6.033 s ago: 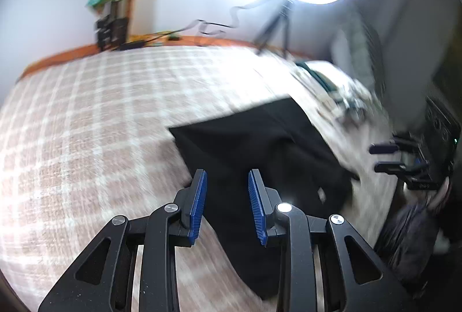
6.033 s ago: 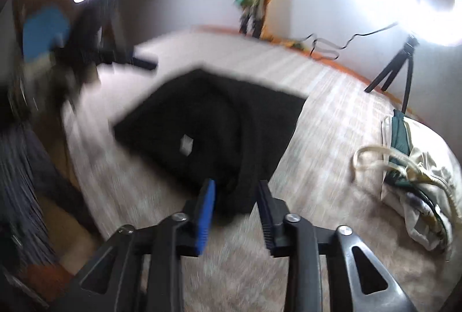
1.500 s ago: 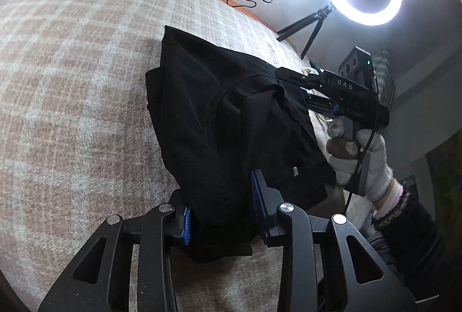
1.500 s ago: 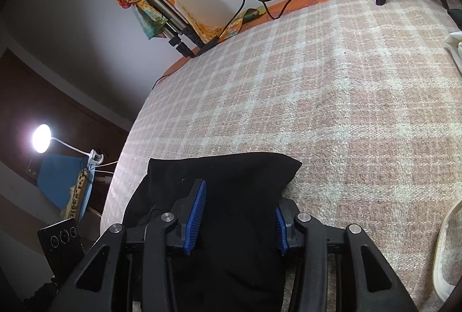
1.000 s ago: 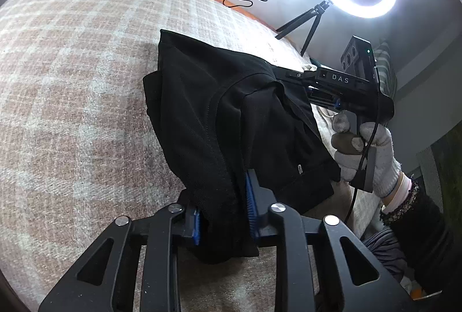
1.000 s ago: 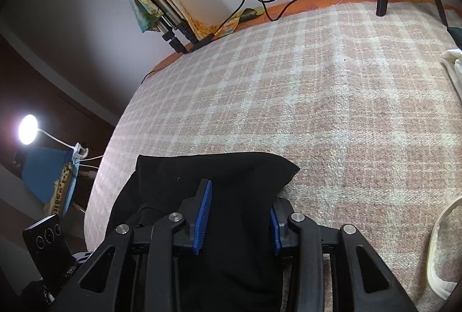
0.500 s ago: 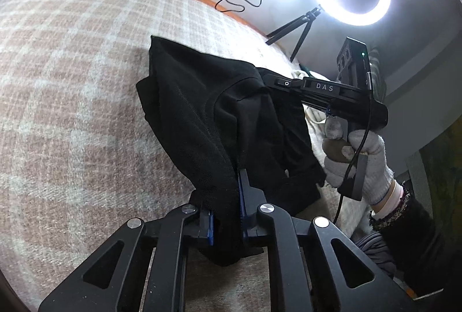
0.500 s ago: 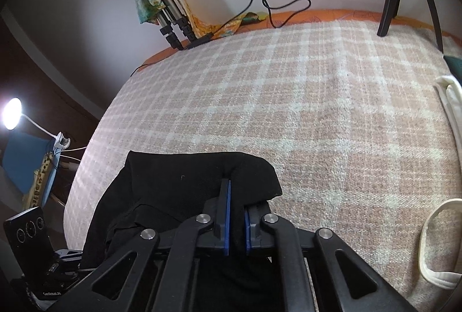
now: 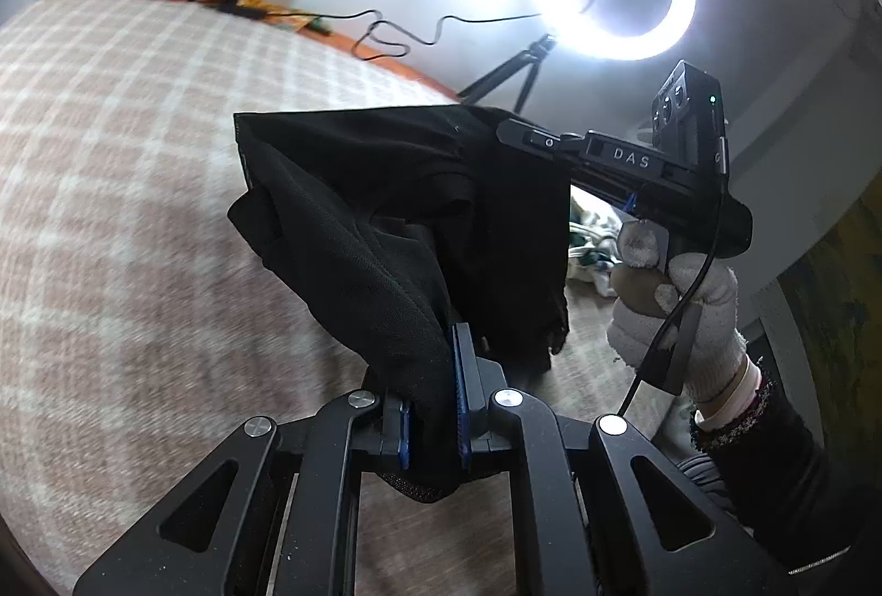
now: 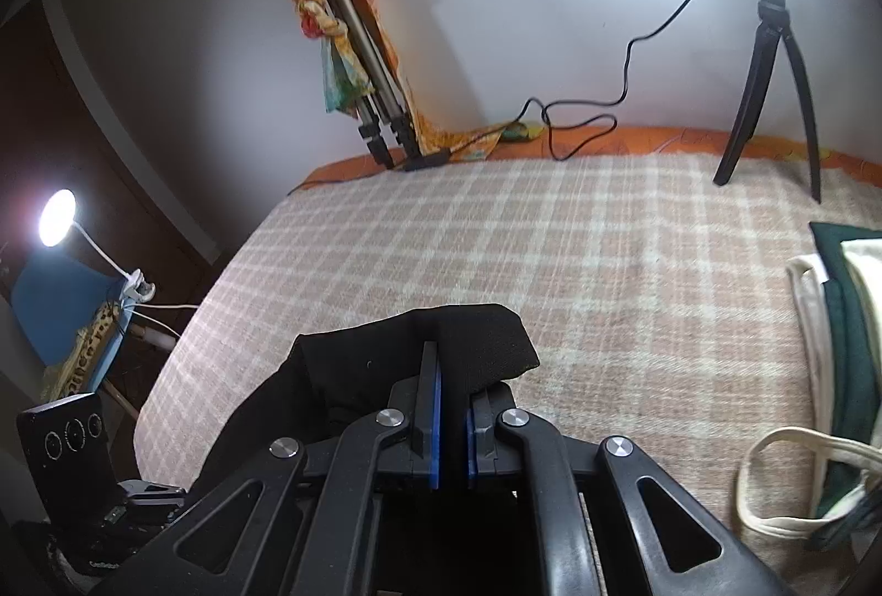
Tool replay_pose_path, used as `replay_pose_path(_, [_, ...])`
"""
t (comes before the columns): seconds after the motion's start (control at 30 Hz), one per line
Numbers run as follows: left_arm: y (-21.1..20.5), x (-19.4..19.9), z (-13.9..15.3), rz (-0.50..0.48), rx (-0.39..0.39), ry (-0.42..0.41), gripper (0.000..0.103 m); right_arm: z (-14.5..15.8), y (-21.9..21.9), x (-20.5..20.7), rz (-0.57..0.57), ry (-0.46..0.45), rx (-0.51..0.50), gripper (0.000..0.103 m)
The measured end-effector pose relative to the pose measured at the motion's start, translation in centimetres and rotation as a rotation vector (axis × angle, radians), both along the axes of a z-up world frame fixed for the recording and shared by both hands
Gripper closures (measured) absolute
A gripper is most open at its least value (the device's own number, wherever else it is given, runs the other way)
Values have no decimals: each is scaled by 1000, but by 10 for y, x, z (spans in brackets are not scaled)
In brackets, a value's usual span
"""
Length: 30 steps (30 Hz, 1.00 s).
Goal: Fold small clothes
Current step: 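Lift the bundle with both grippers and carry it toward the clothes stack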
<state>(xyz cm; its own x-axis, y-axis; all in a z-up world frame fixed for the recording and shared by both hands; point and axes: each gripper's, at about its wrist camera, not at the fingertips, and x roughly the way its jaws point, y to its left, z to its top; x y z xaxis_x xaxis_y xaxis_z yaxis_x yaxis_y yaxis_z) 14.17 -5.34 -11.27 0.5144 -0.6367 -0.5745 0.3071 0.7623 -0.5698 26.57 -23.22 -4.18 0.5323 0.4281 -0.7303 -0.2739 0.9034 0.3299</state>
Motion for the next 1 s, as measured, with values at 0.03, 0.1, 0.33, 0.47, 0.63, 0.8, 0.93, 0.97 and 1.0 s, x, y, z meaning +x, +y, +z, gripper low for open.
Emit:
replay_pose_path(0.03, [-5,2,3,-10,-3,-8,93,5,-3,-2,-6,-8,0,99])
replay_pose_path(0.1, [-14,4,11,-29,-4,-28,93,16,-15,-6,-29,-28,0,99])
replay_pose_path(0.33, [-66,19,46,-127,-1,-147,95,54,-64,-18,-132,-81,3,99])
replay_pose_path(0.47, [-94,26,50,-186,12,-184,96,71,-98,-29,-184,-116,7,99])
replay_pose_path(0.63, [-112,45,26,-241,30,-104,96,59,-127,-28,-221,-66,-15,99])
replay_pose_path(0.8, [-100,56,0,-197,91,-26,91,35,-143,-19,-238,-11,-48,99])
replay_pose_path(0.93, [-92,52,-9,-206,106,-7,92,23,-145,-13,-221,22,-43,99])
replay_pose_path(0.97, [-91,50,-10,-209,105,-5,91,21,-143,-13,-213,26,-45,99])
replay_pose_path(1.0, [-89,49,-11,-210,101,-5,91,19,-142,-13,-208,28,-46,99])
